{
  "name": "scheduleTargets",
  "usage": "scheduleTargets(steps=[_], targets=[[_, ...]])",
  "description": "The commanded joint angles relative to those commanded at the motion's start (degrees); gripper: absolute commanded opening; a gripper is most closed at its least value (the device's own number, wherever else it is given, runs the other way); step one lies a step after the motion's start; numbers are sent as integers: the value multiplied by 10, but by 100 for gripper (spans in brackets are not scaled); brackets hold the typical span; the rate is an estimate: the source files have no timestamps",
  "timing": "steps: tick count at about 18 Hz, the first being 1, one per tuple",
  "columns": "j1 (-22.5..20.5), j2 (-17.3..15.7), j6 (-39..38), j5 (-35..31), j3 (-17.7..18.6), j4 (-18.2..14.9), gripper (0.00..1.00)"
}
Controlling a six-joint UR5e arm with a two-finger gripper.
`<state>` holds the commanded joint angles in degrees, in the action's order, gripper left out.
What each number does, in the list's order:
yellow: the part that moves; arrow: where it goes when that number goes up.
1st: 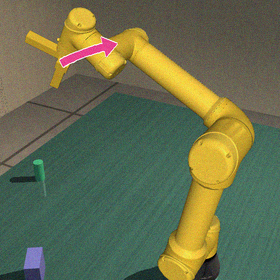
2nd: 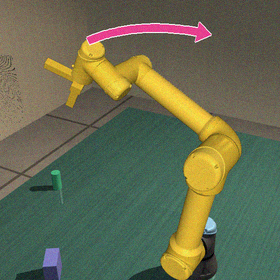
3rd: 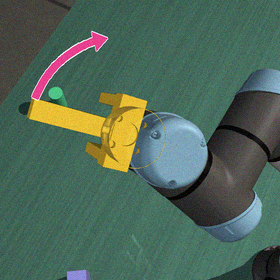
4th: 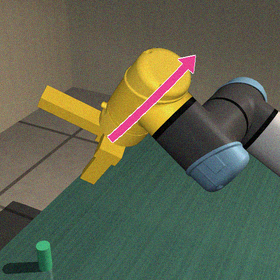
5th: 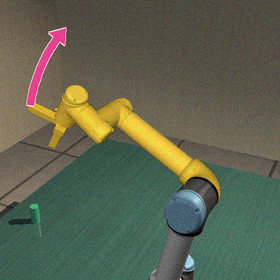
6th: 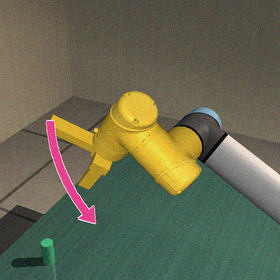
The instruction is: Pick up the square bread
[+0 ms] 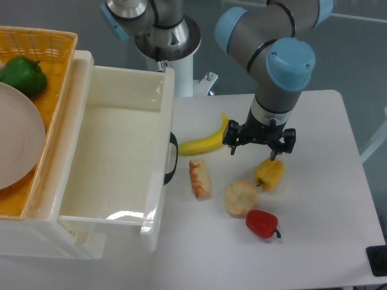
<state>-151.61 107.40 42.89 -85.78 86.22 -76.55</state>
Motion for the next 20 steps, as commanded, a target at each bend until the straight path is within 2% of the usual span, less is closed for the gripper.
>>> scheduleTargets(steps=[8, 11, 15, 20], targets=[[4, 18, -9, -4, 1, 3, 100], [10, 18, -17, -1, 31, 4, 100], [21, 35, -47, -1, 55, 46, 100], [37, 51, -77, 1, 73, 64, 100]])
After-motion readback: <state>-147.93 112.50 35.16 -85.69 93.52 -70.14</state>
